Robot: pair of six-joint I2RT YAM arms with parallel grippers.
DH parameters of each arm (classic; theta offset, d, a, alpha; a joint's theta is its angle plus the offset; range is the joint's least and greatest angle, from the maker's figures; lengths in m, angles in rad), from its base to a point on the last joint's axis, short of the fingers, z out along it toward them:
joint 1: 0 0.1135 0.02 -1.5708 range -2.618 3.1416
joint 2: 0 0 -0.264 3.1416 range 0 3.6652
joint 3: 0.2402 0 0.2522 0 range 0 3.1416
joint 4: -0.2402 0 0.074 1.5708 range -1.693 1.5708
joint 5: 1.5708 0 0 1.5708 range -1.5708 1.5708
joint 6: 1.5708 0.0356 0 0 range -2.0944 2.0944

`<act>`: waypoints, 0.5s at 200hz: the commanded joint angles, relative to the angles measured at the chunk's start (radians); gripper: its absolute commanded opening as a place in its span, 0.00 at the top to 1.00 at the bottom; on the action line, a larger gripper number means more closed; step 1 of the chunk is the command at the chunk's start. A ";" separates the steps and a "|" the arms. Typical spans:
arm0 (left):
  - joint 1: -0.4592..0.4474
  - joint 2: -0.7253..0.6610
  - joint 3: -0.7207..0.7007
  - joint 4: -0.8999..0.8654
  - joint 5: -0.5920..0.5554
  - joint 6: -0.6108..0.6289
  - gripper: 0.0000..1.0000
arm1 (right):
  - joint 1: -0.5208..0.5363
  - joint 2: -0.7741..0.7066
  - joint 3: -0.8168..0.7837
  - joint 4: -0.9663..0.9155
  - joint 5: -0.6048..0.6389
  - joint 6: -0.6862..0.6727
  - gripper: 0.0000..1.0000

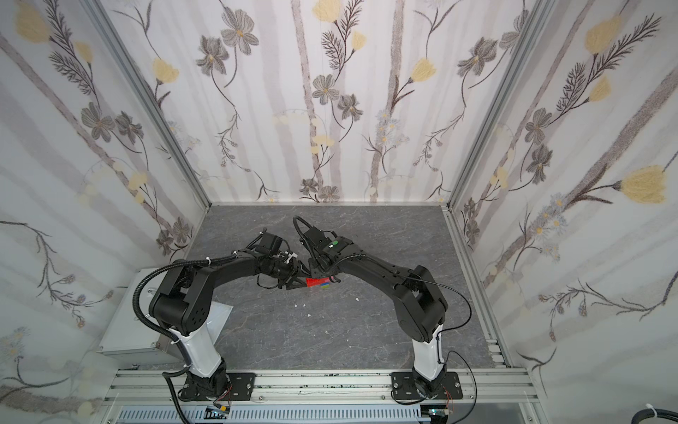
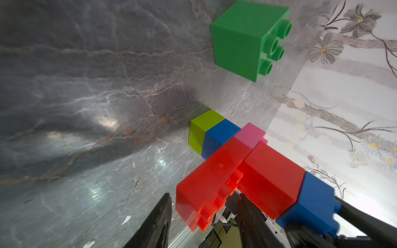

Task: Assemble the number 4 with lego
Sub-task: Assemble the lego brick with the lego brick.

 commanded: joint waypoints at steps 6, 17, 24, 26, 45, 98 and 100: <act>0.001 0.002 0.007 -0.001 0.009 -0.009 0.49 | -0.002 0.056 -0.104 -0.082 -0.091 0.002 1.00; 0.001 0.000 0.006 -0.003 0.007 -0.007 0.49 | -0.001 0.061 -0.139 -0.082 -0.097 0.002 1.00; 0.001 0.000 0.006 -0.003 0.007 -0.006 0.49 | -0.001 0.063 -0.158 -0.084 -0.097 0.002 1.00; 0.001 -0.001 0.006 -0.004 0.007 -0.005 0.49 | -0.001 0.062 -0.164 -0.084 -0.096 0.003 1.00; 0.000 0.003 0.008 -0.006 0.010 -0.004 0.49 | -0.002 0.052 -0.215 -0.084 -0.090 0.010 1.00; 0.002 -0.040 0.017 -0.019 0.051 0.032 0.42 | -0.015 -0.026 -0.138 -0.140 -0.049 0.062 1.00; 0.002 -0.046 0.018 -0.023 0.051 0.037 0.41 | -0.016 -0.030 -0.138 -0.142 -0.047 0.065 1.00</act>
